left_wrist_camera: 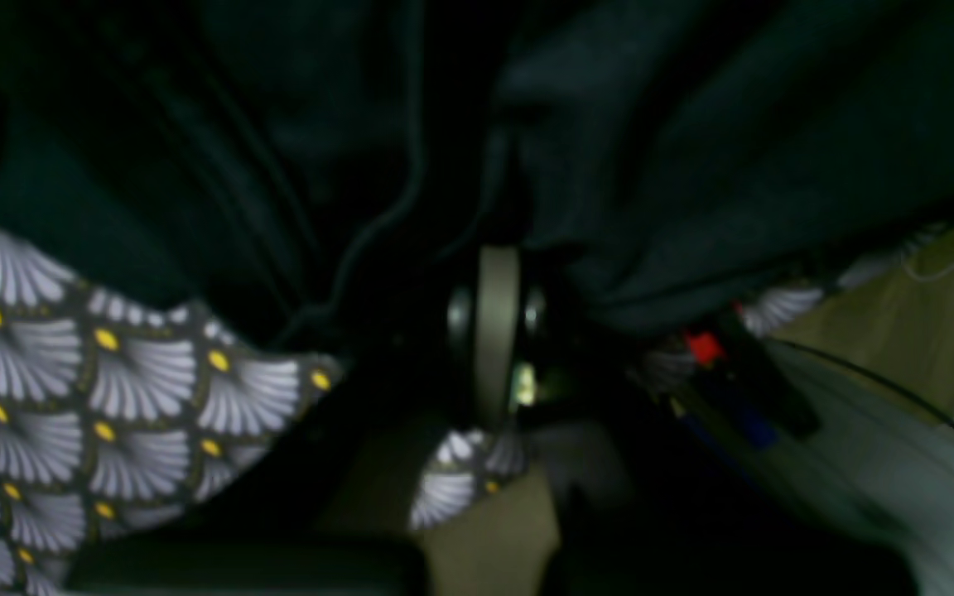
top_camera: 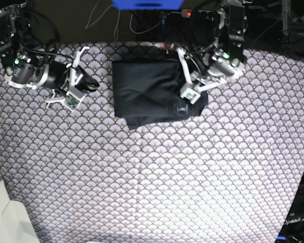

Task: Fold the T-shirt properly
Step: 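Grasp the bundle edge with the left gripper and tuck it under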

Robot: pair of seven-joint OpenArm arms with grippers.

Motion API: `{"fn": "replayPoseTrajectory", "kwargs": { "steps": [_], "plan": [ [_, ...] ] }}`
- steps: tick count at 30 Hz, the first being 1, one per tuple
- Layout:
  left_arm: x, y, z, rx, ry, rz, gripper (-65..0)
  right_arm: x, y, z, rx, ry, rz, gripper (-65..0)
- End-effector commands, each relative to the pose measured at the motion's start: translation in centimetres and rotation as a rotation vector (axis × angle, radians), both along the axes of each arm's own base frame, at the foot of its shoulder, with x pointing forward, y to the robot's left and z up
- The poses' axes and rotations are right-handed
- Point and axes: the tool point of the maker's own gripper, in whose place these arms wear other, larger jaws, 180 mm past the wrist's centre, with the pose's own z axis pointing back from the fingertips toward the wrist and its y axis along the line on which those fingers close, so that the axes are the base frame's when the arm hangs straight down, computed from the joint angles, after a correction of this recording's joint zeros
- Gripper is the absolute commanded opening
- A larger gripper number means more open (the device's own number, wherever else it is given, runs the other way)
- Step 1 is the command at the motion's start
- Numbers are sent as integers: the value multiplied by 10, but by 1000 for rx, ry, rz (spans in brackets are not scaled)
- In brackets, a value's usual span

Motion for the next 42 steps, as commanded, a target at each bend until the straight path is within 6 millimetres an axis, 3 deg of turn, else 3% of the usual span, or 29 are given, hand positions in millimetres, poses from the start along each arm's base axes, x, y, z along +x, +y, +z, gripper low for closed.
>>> {"fn": "replayPoseTrajectory", "kwargs": {
  "steps": [1, 8, 12, 16, 18, 21, 27, 30, 32, 35, 42],
  "plan": [
    [16, 16, 7, 41, -47, 39, -650, 6, -1, 10, 12, -34, 5, -613],
    [58, 26, 26, 39, -126, 85, -650, 5, 0, 9, 13, -32, 7, -613],
    [93, 11, 37, -6, -162, 90, -650, 4, 1, 6, 15, -21, 7, -613],
    [124, 1, 61, -40, -230, 91, -650, -5, 1, 0, 16, 6, 8, -613],
    [132, -4, 73, -49, -256, 94, -650, -6, 1, 0, 16, 7, 8, -613],
    [137, 9, 87, -47, -300, 138, -650, -4, -1, 1, 12, 0, 4, -613],
    [92, 80, 79, 88, -222, 268, -650, 12, -3, 12, 5, -48, 3, -613],
    [59, 98, 58, 122, -150, 303, -650, 26, -13, 9, -55, -78, -13, -613],
    [41, 98, 42, 121, -97, 305, -650, 38, -21, 3, -103, -92, -26, -614],
    [31, 85, 28, 70, -87, 307, -650, 56, -24, -5, -122, -89, -46, -615],
    [33, 54, 23, -4, -86, 331, -650, 85, -17, -19, -133, -56, -23, -616]
  ]
}}
